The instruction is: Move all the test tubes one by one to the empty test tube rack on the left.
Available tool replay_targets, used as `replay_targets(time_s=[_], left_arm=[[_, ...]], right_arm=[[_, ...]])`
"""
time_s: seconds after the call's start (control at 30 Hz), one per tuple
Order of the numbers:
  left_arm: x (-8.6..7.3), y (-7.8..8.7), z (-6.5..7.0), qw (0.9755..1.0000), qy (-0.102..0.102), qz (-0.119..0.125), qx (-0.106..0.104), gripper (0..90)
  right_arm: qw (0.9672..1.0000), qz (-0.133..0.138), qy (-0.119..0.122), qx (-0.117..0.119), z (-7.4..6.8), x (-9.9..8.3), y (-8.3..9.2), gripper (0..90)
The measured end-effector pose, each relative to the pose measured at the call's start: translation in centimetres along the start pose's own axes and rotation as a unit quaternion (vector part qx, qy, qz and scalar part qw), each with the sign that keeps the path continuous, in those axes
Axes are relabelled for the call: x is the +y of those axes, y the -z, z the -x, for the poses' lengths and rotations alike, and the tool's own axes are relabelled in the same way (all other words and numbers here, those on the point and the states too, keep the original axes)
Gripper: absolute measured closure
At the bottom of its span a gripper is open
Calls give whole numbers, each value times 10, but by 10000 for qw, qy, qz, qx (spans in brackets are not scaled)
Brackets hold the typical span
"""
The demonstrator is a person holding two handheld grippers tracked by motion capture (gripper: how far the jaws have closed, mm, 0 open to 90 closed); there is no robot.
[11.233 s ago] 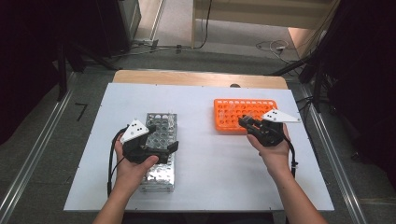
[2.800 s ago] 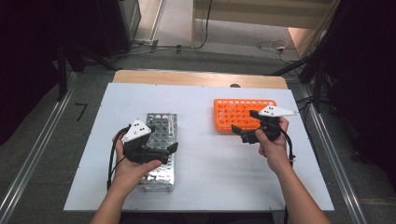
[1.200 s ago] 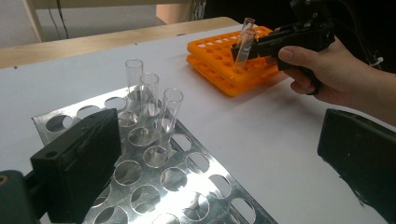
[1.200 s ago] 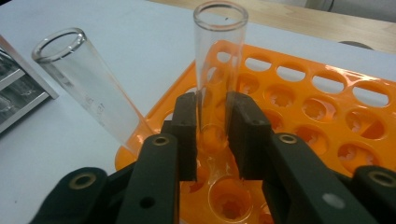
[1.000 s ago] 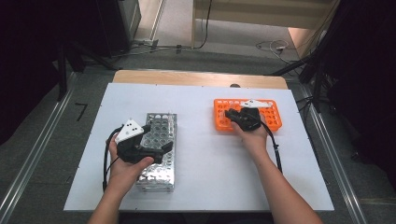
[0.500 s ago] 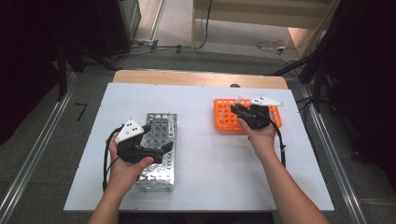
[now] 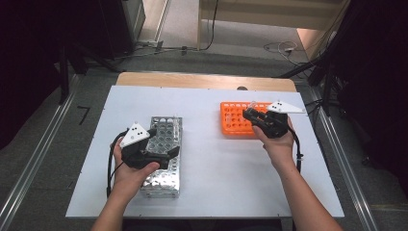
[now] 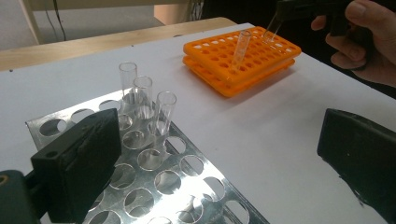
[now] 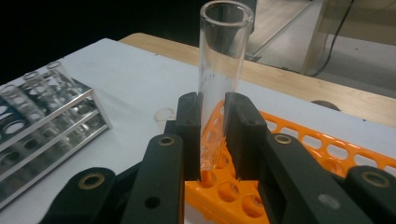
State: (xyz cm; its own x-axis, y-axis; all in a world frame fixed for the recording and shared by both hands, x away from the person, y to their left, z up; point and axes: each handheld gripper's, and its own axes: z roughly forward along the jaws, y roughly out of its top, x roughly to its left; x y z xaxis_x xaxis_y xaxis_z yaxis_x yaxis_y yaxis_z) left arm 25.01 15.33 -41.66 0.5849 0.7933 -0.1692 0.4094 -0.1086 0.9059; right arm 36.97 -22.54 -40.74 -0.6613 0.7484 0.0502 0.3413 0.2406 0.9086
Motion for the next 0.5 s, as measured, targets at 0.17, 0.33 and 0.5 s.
replay_targets(time_s=[0.17,0.33,0.5], left_arm=[[0,0,1,10000,-17,1,-10,0],[1,-1,4,10000,-47,-6,-33,0],[2,-1,6,10000,-74,-6,-60,0]], right_arm=[[9999,-46,93,86,-12,-4,9,741],[9996,-46,140,232,-24,-8,17,742],[9991,-51,217,348,-38,-14,26,742]])
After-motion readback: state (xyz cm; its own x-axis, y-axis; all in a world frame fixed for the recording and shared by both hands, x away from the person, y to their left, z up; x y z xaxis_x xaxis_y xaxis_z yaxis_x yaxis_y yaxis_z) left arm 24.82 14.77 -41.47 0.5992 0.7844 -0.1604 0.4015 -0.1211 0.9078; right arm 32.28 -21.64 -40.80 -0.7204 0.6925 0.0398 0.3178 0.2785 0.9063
